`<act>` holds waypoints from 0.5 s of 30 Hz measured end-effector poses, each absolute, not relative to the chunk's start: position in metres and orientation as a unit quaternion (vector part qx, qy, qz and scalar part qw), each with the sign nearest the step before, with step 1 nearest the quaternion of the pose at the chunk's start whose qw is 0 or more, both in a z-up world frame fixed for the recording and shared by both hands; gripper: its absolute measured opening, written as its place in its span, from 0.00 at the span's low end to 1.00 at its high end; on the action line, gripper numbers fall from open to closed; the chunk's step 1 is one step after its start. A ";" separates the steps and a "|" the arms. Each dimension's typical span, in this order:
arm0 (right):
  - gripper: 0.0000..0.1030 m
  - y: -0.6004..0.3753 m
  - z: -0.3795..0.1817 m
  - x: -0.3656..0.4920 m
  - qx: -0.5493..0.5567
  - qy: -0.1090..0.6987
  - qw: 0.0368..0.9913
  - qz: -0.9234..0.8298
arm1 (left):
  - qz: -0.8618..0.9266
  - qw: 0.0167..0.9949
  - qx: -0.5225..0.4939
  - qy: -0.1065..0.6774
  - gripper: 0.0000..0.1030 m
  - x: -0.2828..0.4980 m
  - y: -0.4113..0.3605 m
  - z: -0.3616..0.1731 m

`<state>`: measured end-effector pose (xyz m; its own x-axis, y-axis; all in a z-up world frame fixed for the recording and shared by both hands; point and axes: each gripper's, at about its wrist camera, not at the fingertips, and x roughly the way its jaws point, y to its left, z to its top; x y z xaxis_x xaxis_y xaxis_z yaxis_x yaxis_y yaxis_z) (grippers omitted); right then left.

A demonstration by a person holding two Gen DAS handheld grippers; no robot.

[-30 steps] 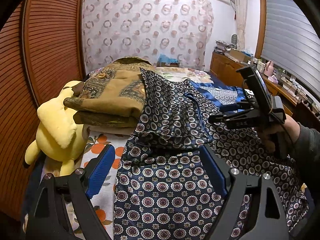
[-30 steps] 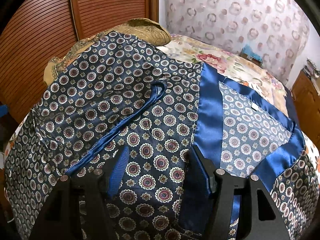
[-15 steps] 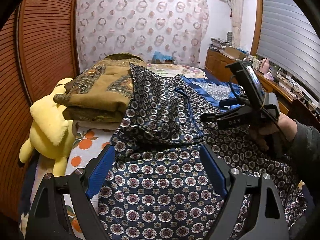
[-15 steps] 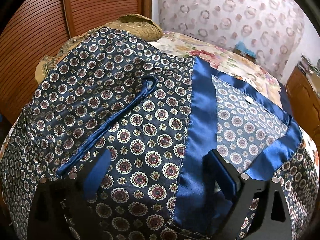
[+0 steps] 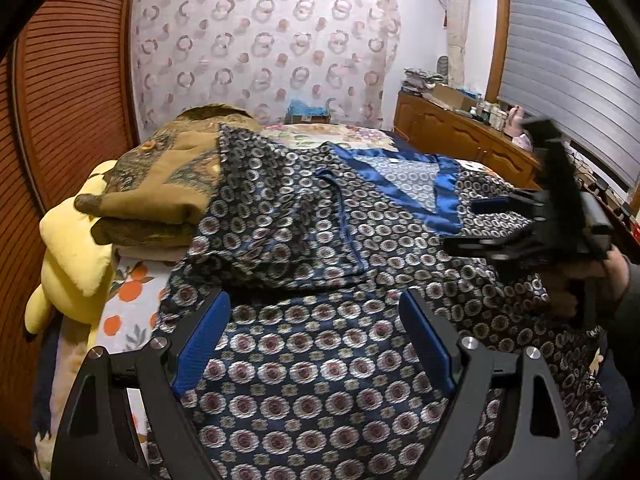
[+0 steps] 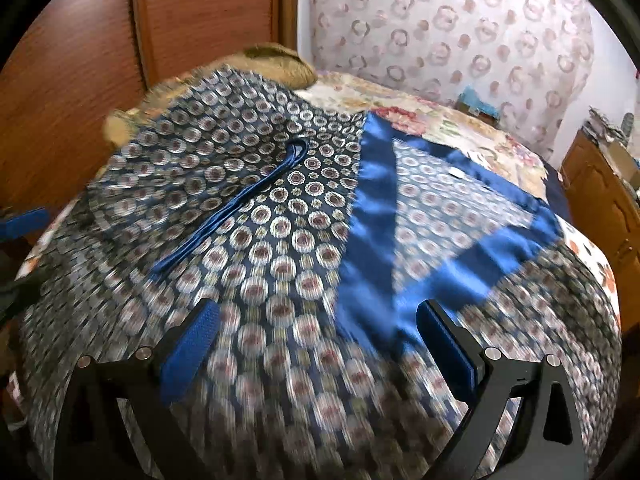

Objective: Fold small clothes

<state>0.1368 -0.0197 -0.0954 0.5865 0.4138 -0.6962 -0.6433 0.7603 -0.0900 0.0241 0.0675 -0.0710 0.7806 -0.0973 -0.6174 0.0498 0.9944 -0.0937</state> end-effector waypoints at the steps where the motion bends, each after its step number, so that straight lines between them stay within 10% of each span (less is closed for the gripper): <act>1: 0.96 -0.032 -0.092 0.131 -0.164 0.336 0.877 0.301 | -0.042 0.943 -0.035 0.328 0.84 0.025 0.064 -0.070; 15: 0.94 -0.230 -0.071 0.059 -0.067 0.307 0.936 0.157 | -0.083 0.939 -0.022 0.333 0.84 0.035 0.019 -0.075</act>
